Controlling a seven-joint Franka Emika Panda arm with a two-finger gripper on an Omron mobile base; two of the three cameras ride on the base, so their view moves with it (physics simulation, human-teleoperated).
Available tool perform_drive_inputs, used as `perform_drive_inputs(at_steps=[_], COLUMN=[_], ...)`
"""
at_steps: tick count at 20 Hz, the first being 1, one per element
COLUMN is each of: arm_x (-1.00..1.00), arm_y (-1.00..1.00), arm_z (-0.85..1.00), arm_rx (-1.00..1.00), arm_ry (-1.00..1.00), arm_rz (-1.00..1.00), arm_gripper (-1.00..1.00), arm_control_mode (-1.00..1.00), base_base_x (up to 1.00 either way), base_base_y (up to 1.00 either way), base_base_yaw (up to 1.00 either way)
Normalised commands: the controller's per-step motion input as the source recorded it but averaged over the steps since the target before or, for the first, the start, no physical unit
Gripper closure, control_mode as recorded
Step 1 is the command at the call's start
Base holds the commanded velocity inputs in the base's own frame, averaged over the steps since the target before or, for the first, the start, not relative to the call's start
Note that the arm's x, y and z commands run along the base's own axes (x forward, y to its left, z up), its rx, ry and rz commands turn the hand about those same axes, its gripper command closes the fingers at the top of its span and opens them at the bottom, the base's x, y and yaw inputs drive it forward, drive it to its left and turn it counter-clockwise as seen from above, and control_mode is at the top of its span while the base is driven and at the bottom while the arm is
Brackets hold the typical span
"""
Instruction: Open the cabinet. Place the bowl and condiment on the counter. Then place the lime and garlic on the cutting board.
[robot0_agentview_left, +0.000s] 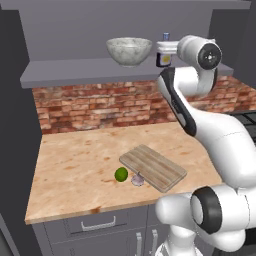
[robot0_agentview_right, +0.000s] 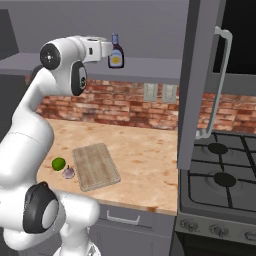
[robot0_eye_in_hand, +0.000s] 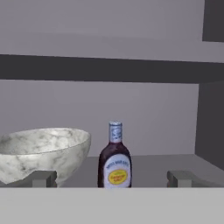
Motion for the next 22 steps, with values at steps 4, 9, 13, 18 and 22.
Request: perform_drive_inputs(at_steps=[4,9,13,18,22], arm_x=[0.23,0.2,0.14,0.12,0.13], arm_y=[-0.37,-0.13,0.0,-0.01,0.0], arm_z=[0.01,0.0,0.0,0.04,0.0], arm_rx=[0.0,0.0,0.0,0.0,0.0], arm_ry=[0.0,-0.01,-0.04,0.0,0.0], arm_rz=[0.05,0.03,0.01,0.02,0.02], arm_gripper=[-1.0,-1.0,-1.0,-1.0,-1.0], arm_control_mode=[-1.0,-1.0,-1.0,-1.0,-1.0], base_base_x=[0.0,0.0,0.0,0.0,0.0], base_base_y=[0.0,0.0,0.0,0.0,0.0], base_base_yaw=[0.0,0.0,0.0,0.0,0.0])
